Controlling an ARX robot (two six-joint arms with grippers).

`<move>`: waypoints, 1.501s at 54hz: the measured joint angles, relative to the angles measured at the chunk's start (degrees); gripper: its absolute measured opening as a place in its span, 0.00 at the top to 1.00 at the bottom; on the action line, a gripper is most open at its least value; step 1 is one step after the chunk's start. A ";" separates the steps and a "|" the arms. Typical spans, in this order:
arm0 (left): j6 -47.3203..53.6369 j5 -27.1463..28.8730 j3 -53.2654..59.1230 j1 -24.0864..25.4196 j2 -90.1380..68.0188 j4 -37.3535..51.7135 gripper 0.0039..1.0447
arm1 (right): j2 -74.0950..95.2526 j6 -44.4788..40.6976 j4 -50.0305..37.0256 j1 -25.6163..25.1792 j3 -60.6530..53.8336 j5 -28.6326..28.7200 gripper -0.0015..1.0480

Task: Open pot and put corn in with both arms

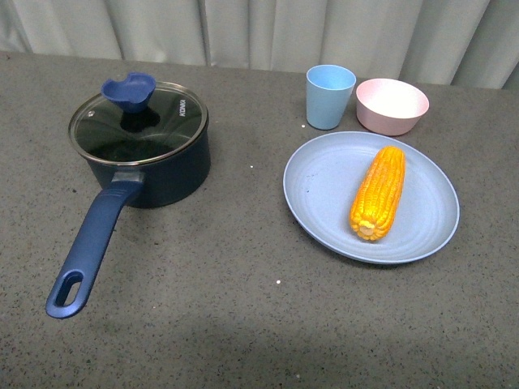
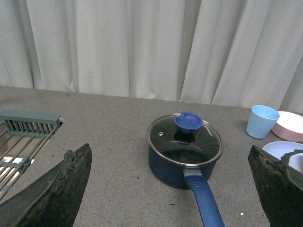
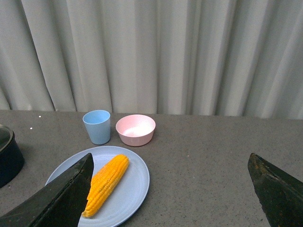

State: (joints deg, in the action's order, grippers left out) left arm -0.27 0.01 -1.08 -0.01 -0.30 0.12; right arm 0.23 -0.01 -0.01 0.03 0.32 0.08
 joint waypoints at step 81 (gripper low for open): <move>-14.23 34.45 -17.22 1.75 -66.88 38.80 0.06 | 0.00 0.00 0.00 0.00 0.00 0.00 0.09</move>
State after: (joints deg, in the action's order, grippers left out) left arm -14.50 34.46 -18.31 1.74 -67.18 38.92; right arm 0.23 -0.01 -0.01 0.03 0.32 0.08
